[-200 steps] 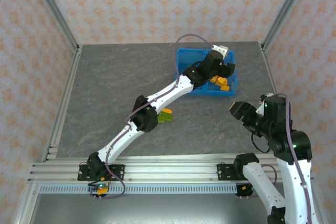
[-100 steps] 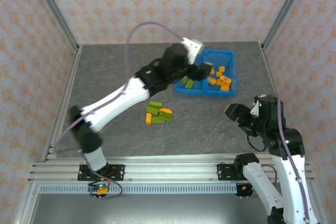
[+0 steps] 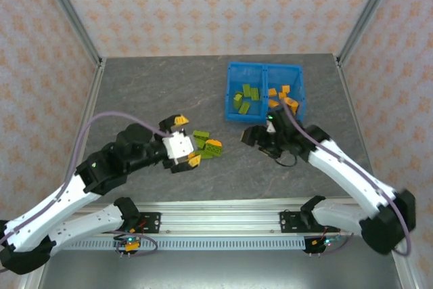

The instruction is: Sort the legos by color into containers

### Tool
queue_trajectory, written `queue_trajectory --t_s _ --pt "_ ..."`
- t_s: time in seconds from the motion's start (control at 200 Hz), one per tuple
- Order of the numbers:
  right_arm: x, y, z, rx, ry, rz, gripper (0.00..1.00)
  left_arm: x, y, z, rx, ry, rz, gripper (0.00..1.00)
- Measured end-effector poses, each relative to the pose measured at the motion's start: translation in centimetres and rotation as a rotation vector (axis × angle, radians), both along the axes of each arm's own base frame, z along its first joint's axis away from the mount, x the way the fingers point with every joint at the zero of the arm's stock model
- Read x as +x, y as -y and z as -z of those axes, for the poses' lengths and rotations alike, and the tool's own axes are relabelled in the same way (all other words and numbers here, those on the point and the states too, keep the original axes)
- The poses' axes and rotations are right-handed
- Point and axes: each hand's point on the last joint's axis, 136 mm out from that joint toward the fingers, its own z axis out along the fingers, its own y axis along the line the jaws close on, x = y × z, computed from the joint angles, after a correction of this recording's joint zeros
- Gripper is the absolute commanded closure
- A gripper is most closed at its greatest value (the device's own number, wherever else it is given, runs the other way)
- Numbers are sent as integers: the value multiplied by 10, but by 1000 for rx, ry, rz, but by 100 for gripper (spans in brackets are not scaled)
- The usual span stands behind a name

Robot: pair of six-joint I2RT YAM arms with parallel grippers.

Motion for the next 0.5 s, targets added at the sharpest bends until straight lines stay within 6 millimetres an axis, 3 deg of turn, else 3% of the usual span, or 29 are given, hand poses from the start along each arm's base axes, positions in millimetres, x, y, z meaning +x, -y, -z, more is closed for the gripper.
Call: queue_trajectory --t_s 0.09,0.28,0.385,0.5 --pt "5 -18 28 -44 -58 -6 14 -10 -12 32 111 22 45 0" --pt "14 -51 67 -46 -135 -14 2 -31 -31 104 303 15 149 0" --pt "18 -72 82 -46 -172 -37 1 -38 -39 126 315 37 158 0" --pt "22 -99 88 -31 -190 -75 1 -38 -42 132 271 88 142 0"
